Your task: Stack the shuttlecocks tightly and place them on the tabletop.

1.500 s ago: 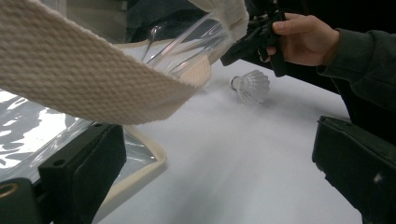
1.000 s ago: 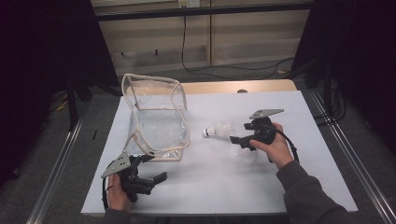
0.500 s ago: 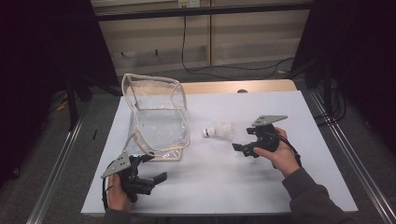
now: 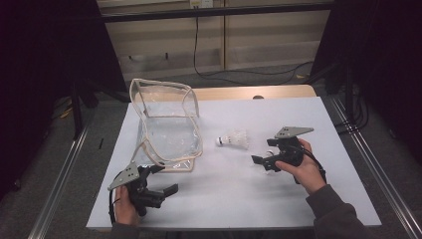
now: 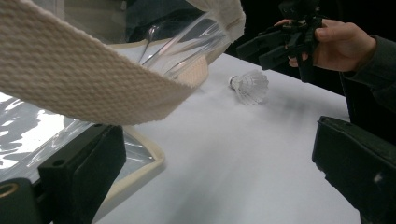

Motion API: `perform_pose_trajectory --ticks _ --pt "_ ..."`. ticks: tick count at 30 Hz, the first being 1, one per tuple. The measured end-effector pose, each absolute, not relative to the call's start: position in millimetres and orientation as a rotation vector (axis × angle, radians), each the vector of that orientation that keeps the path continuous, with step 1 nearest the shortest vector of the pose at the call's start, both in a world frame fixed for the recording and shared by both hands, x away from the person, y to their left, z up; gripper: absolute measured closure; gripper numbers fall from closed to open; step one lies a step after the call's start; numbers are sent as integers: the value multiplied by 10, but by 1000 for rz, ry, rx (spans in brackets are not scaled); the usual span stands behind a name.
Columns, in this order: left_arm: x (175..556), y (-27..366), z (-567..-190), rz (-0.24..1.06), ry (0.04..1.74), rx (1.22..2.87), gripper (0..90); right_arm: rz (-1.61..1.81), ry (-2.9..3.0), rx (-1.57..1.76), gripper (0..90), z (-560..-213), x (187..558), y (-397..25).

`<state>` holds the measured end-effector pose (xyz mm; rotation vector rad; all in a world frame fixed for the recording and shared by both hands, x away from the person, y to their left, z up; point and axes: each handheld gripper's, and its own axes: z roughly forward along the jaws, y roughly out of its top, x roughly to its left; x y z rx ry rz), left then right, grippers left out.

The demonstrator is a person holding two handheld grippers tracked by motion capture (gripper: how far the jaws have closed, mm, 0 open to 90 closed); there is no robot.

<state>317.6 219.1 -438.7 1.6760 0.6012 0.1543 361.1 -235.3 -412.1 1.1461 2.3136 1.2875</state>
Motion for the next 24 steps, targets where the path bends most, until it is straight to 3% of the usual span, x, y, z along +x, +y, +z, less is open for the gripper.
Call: perform_pose_trajectory --ticks 8,24 --pt "3178 2187 -4391 153 600 1685 30 1220 2315 1113 159 -4154 3544 -2385" --pt "3178 2188 -4391 152 601 1682 30 1107 2339 1063 361 -4249 3509 -2365"
